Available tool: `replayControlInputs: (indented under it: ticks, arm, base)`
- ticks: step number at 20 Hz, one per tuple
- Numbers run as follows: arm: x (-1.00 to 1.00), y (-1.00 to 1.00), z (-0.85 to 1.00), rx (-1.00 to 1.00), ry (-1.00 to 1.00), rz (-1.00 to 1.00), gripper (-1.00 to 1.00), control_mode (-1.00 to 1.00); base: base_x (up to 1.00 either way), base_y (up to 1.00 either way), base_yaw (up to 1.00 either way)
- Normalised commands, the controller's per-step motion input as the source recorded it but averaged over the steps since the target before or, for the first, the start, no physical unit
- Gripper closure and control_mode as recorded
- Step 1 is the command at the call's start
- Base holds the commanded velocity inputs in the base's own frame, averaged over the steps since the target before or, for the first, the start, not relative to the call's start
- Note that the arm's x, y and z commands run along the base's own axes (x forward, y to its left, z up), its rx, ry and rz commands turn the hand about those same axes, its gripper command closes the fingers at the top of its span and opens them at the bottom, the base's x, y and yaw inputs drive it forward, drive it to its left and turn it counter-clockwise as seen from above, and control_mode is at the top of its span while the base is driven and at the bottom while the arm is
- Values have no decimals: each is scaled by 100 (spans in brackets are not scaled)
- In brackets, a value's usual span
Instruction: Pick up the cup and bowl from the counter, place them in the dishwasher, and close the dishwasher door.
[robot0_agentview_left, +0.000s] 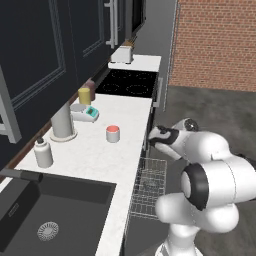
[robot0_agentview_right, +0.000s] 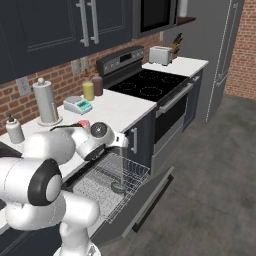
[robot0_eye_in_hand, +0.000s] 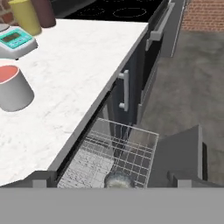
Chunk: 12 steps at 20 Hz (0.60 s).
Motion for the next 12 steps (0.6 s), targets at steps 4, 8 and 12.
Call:
replayControlInputs:
  ticks: [4, 8, 12]
  arm:
    - [-7, -10, 98, 15, 6, -4, -100, -100]
    - [0, 1, 73, 19, 8, 0, -100, -100]
    - [0, 27, 4, 8, 7, 0, -100, -100]
  base:
    - [0, 0, 0]
    - [0, 0, 0]
    - [0, 0, 0]
